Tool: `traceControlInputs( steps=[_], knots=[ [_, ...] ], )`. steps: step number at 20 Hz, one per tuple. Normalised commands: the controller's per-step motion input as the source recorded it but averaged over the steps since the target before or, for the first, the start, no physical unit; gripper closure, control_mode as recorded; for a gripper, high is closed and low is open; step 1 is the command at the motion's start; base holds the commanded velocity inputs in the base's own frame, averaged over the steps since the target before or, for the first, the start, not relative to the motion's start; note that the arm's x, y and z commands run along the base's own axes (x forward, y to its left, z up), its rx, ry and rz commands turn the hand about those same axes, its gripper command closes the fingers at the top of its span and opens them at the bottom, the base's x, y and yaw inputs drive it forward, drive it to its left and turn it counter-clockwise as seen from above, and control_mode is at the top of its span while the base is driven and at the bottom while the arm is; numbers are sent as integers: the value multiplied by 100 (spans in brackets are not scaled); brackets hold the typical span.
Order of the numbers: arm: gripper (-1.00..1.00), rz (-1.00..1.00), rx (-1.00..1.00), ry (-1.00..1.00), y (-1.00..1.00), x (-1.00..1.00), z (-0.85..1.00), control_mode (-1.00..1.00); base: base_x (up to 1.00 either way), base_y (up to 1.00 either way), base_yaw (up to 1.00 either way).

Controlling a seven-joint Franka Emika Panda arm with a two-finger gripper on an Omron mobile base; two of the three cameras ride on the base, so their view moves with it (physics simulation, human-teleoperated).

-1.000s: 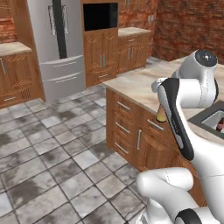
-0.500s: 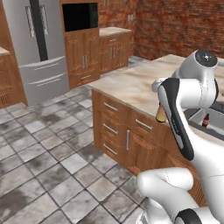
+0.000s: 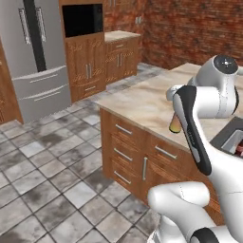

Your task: Place the large bottle from the dining counter next to the other large bottle outside the sink, and place the small bottle from the dining counter next to the other small bottle inside the sink.

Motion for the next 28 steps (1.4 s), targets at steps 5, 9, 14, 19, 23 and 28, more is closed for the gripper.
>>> traceControlInputs(
  steps=[5,9,14,19,23,28],
  knots=[
    [100,0,0,0,0,0,0,100,69,-33,-6],
    [100,0,0,0,0,0,0,100,36,-48,-8],
    [100,0,0,0,0,0,0,100,28,-40,-8],
    [100,0,0,0,0,0,0,100,17,-33,-10],
    [100,0,0,0,0,0,0,100,12,-28,-10],
    [100,-4,0,0,-15,5,-5,-100,6,-20,-6]
  ],
)
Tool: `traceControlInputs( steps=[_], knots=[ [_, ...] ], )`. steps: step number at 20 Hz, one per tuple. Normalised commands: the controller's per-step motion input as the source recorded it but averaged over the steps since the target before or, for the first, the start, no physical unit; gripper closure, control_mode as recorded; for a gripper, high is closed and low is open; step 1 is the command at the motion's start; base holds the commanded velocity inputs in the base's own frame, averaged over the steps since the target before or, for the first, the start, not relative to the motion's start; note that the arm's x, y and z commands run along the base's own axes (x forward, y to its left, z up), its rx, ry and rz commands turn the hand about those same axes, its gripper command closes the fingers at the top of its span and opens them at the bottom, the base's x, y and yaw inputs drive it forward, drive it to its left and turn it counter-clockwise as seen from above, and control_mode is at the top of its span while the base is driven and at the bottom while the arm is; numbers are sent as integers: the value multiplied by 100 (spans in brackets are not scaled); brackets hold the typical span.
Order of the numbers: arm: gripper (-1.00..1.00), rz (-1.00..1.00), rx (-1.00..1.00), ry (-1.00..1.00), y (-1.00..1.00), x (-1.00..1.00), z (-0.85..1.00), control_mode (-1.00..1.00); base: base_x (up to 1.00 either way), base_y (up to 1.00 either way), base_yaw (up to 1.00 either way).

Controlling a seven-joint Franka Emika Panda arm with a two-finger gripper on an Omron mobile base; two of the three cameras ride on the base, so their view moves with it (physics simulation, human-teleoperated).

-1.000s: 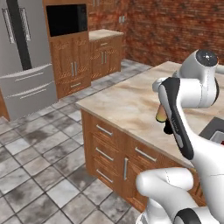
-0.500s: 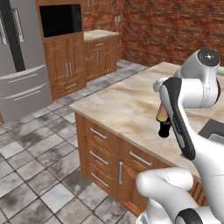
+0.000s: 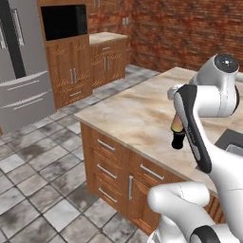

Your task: Place the large bottle from the dining counter next to the other large bottle outside the sink, and place the small bottle from the dining counter next to the other small bottle inside the sink.

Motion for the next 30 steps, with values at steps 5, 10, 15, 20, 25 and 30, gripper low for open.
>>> traceControlInputs(
  steps=[5,10,15,20,25,30],
  knots=[
    [100,-11,0,0,-39,6,-7,-100,0,0,0],
    [100,-11,0,0,-24,1,-11,-100,0,0,0],
    [100,-10,0,1,-3,0,-18,-100,0,0,0],
    [100,-9,0,2,0,10,-25,-100,0,0,0],
    [100,-8,-1,1,0,22,-32,-100,0,0,0],
    [100,-6,-2,2,0,23,-37,-100,0,0,0]
  ],
)
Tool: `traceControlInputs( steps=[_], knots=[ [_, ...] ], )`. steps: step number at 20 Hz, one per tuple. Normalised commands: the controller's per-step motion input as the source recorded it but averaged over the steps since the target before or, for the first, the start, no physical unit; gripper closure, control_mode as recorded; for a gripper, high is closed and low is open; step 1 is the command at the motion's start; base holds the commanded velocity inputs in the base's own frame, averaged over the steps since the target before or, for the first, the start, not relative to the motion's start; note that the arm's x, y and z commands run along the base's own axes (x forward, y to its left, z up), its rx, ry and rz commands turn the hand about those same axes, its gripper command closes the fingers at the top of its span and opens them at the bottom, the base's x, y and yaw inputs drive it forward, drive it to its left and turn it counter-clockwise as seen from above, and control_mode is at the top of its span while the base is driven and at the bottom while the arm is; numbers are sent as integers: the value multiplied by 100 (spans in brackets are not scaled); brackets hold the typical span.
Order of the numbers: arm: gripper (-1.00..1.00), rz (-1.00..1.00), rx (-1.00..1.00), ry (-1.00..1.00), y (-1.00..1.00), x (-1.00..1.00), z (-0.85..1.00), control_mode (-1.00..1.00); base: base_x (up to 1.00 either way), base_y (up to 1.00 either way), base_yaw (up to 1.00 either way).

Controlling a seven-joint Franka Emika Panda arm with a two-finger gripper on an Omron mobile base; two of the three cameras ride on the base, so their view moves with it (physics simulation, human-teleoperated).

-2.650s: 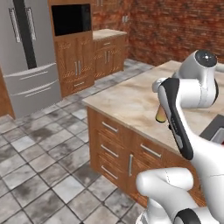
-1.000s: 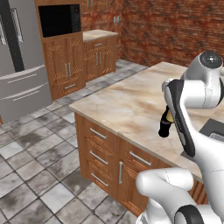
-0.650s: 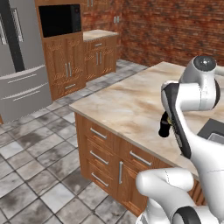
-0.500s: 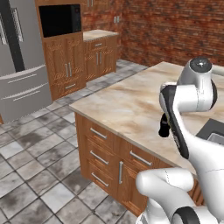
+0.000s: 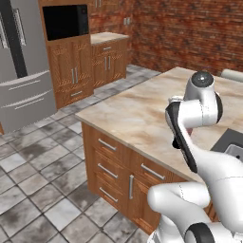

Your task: Place the large bottle from the dining counter next to the other large bottle outside the sink, and place the small bottle from the dining counter next to the other small bottle inside the sink.

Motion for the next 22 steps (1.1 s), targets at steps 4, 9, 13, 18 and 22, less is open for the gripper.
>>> traceControlInputs(
  steps=[4,9,13,18,22],
  knots=[
    [100,-6,-2,1,-2,21,-36,-100,0,0,0],
    [100,-5,-2,0,-5,25,-35,-100,0,0,0],
    [100,-5,-2,0,-2,27,-39,-100,0,0,0],
    [100,-5,-1,0,-2,29,-34,-100,0,0,0],
    [100,-6,0,0,-11,20,-28,-100,0,0,0]
  ],
)
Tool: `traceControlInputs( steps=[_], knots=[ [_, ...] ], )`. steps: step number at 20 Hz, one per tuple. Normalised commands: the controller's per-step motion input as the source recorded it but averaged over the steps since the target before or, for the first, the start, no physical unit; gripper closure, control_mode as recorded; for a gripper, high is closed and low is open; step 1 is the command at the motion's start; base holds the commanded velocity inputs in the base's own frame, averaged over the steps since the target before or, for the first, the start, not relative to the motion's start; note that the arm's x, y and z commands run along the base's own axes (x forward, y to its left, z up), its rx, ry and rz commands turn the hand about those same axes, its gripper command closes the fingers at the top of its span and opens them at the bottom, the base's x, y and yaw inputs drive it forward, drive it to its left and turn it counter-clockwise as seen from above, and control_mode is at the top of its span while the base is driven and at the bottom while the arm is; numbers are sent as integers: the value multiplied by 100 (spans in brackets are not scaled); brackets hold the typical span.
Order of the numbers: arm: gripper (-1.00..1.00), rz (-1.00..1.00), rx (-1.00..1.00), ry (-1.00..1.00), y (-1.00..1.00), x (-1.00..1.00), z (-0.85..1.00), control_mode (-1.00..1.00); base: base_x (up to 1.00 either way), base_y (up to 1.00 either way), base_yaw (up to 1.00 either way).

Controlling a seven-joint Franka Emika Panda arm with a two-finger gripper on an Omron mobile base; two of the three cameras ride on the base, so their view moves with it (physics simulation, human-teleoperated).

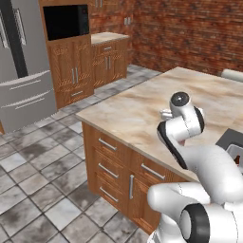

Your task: Place the large bottle from the dining counter next to the other large bottle outside the sink, and place the small bottle from the dining counter next to the other small bottle inside the sink.

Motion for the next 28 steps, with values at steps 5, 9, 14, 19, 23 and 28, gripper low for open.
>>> traceControlInputs(
  steps=[5,9,14,19,23,28],
  knots=[
    [100,-6,0,-1,-11,2,-24,-100,0,0,0],
    [100,-7,0,-1,-9,4,-28,-100,0,0,0],
    [100,-7,0,-2,-4,12,-29,-100,0,0,0],
    [100,-6,0,-3,-3,16,-27,-100,0,0,0],
    [100,-6,0,-2,-6,18,-23,-100,0,0,0],
    [100,-7,0,0,-6,23,-11,-100,0,0,0]
  ],
)
